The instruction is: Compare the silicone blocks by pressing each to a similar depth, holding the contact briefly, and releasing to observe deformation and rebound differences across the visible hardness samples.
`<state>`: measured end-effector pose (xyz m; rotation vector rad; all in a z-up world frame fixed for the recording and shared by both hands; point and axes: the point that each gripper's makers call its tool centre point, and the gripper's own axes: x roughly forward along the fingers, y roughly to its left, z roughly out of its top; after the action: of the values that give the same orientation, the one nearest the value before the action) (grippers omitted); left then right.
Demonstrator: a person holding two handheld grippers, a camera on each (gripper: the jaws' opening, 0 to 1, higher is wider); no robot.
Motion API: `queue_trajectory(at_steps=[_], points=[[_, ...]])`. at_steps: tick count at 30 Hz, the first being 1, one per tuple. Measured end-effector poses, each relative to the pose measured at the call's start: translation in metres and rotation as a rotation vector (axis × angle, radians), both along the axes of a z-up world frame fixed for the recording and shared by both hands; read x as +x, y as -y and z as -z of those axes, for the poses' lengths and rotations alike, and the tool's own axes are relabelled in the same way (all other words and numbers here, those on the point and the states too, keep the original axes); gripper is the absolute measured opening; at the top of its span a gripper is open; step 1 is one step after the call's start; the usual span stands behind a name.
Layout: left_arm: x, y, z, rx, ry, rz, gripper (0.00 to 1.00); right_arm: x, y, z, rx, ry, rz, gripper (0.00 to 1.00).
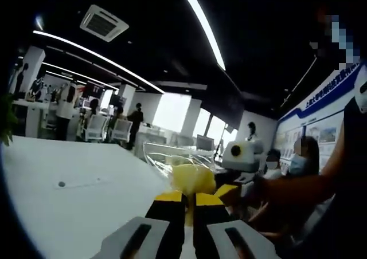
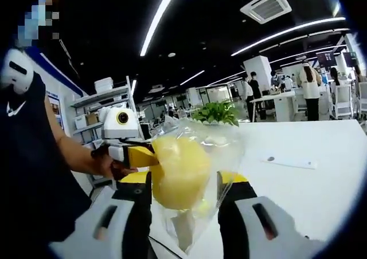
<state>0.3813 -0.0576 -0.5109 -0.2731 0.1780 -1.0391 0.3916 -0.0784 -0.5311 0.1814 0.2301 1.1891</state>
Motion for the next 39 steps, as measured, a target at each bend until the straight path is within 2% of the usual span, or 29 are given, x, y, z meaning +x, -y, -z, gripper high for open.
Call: queue_trajectory(at_steps=[2, 12, 15, 17, 20, 28, 29, 32, 34, 36, 39], points=[[0.000, 0.000, 0.001, -0.003, -0.003, -0.001, 0.01, -0.001, -0.001, 0.002, -0.007, -0.004, -0.006, 0.32], [-0.001, -0.004, 0.000, -0.022, -0.017, -0.003, 0.01, -0.001, -0.003, 0.000, 0.007, -0.023, -0.013, 0.30], [-0.002, -0.004, 0.002, -0.008, -0.010, 0.003, 0.01, -0.004, -0.005, 0.001, 0.000, -0.055, -0.030, 0.21], [-0.003, -0.004, 0.003, -0.009, -0.018, 0.006, 0.01, -0.007, -0.007, 0.001, -0.010, -0.031, -0.040, 0.18], [-0.003, -0.005, 0.004, -0.010, -0.023, 0.007, 0.01, -0.008, -0.007, 0.001, -0.014, -0.027, -0.043, 0.15], [-0.001, -0.006, 0.003, 0.023, -0.002, 0.000, 0.01, -0.008, -0.008, -0.001, -0.034, -0.013, -0.039, 0.09], [-0.001, -0.006, 0.003, 0.027, 0.001, 0.001, 0.02, -0.008, -0.008, -0.002, -0.038, -0.017, -0.039, 0.08], [-0.002, -0.006, 0.003, 0.024, 0.000, 0.004, 0.02, -0.011, -0.008, -0.003, -0.050, -0.083, -0.039, 0.03], [-0.003, -0.006, 0.004, 0.027, -0.003, 0.006, 0.02, -0.013, -0.009, -0.002, -0.076, -0.029, -0.048, 0.01], [-0.003, -0.007, 0.007, 0.035, -0.008, 0.006, 0.03, -0.014, -0.009, 0.000, -0.100, -0.063, -0.040, 0.00], [-0.002, -0.008, 0.006, 0.027, -0.006, 0.007, 0.03, -0.013, -0.010, -0.002, -0.091, -0.031, -0.047, 0.00]])
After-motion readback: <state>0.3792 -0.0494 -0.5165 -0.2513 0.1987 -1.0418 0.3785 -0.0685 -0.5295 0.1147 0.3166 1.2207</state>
